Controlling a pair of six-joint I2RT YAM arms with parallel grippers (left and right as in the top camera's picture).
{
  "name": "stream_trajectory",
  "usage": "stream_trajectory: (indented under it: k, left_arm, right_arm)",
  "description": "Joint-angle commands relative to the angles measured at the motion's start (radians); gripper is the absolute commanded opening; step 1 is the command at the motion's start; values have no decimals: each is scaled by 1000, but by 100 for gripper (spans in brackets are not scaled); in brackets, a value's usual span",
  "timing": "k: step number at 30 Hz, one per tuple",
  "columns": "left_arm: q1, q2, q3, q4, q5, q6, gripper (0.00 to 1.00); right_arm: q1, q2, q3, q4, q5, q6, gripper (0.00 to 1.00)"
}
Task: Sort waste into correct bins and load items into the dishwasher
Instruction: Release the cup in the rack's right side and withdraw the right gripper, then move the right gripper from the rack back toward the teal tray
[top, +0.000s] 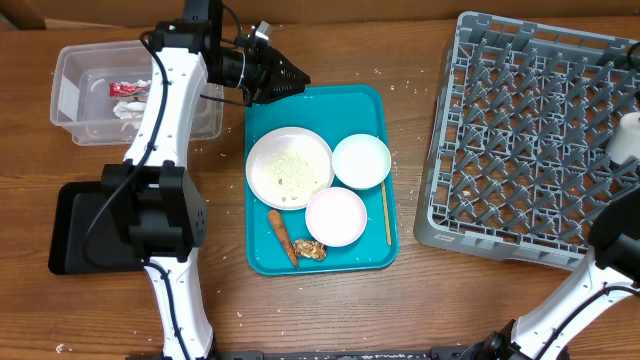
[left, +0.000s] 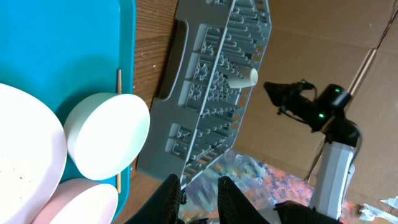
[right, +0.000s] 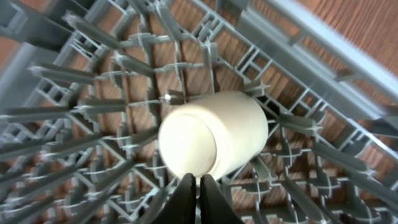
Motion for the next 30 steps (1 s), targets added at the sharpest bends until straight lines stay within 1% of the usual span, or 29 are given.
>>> stream_trajectory:
  k: [1,7,10,13,15,16,17,18,19,20,21,22,23,27,28,30]
  left_arm:
    - [-3,-6,0,0,5,16,24]
    - [-3,-6,0,0,5,16,25]
    - [-3,-6,0,0,5,16,25]
    - [-2,-6,0,1,5,16,26]
    - [-2,-6,0,1,5,16,26]
    - [-2,-6,0,1,5,16,26]
    - [-2,-6,0,1,5,16,26]
    - [-2,-6,0,1,5,16,27]
    - [-2,-6,0,1,4,16,29]
    - [-2,-6,0,2,2,16,33]
    - [-2,-6,0,5,1,16,38]
    - [-2,-6,0,8,1,16,41]
    - [-2,-6,0,9,0,16,42]
    - [-2,-6,0,9,1,16,46]
    - [-2,-6,0,9,1,16,49]
    - [-2,-6,0,9,-3,16,54]
  right_arm:
    - [-8,-21,-91,52,0,5,6]
    - [-21,-18,-110,58,12,5,7]
    - [-33,-22,-101,25,48,17,7]
    - [-38,-29,-19,-51,61,29,8]
    - [-26,-46,43,-95,10,28,11]
    - [-12,-65,90,-121,-54,26,18]
    - [0,-77,112,-128,-106,14,22]
    - [27,-101,131,-126,-233,-15,33]
    - [44,-111,132,-117,-313,-43,40]
    - [66,-117,132,-109,-396,-80,53]
    - [114,-118,132,-96,-517,-139,79]
    - [160,-113,131,-89,-542,-157,94]
    - [200,-109,130,-84,-535,-164,100]
    - [416,-75,130,-72,-423,-171,100]
    - [480,-56,130,-73,-365,-170,100]
    - [562,-26,123,-72,-267,-154,100]
